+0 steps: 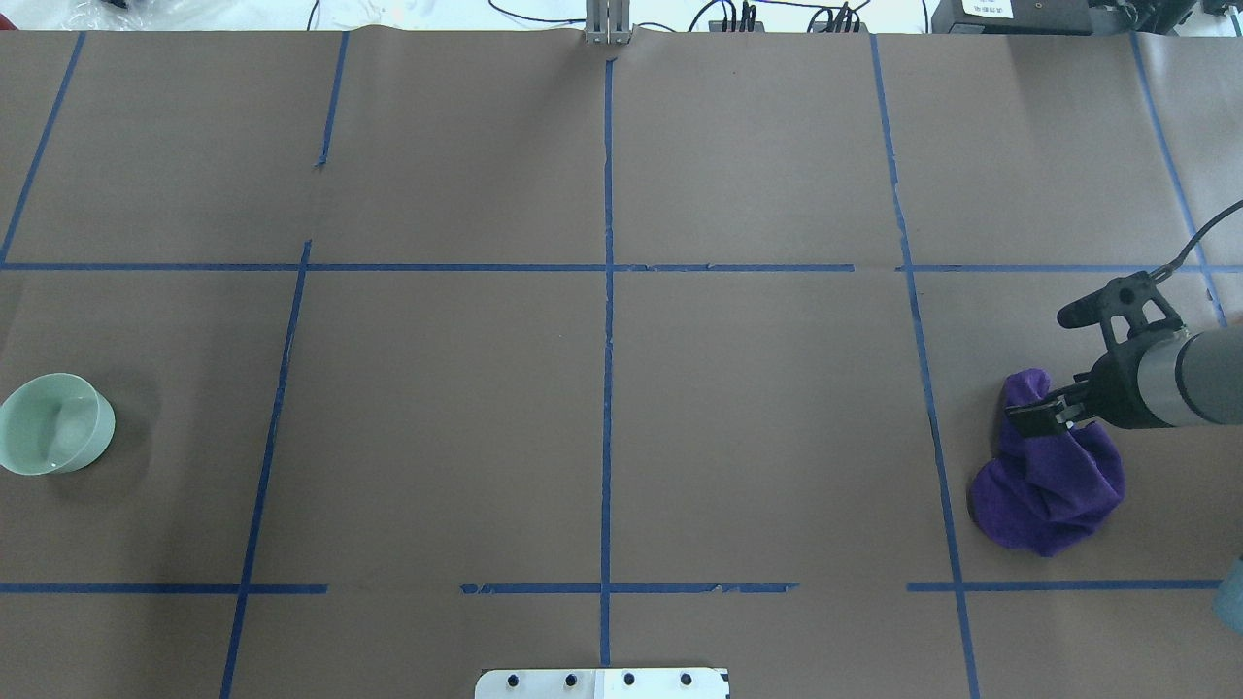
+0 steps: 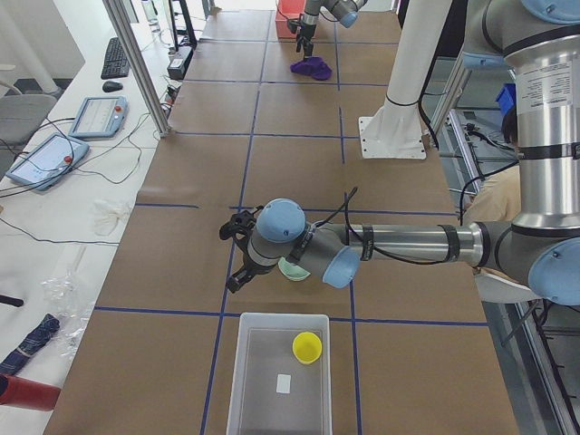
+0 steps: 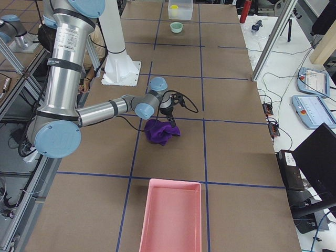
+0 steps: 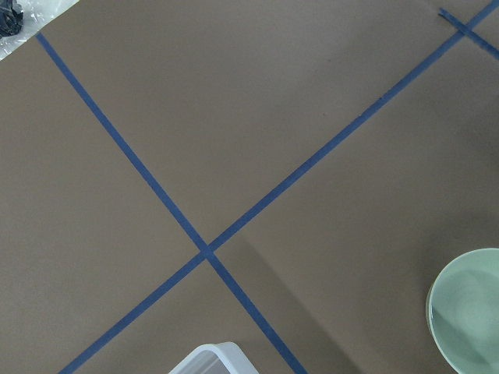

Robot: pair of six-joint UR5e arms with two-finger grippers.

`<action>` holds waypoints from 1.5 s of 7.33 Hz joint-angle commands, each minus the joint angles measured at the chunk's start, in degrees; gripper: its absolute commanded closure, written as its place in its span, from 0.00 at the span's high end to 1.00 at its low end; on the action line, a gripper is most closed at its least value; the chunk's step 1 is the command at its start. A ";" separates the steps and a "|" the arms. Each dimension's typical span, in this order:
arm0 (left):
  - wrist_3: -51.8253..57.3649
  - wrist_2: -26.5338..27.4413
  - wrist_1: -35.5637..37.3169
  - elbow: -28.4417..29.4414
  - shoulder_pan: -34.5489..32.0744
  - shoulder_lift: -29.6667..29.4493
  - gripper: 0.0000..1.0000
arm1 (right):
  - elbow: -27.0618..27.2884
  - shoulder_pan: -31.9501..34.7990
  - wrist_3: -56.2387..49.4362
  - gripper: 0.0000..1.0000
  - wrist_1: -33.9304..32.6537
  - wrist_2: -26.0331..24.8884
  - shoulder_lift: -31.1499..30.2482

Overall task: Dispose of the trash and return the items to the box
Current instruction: 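Reach the right gripper down to the purple cloth and grasp it, then lift the purple cloth with the right gripper toward the pink box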

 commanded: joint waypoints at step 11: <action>-12.88 0.20 -0.21 -1.77 0.14 -3.84 1.00 | -2.29 45.52 -70.94 0.00 -27.86 14.70 2.98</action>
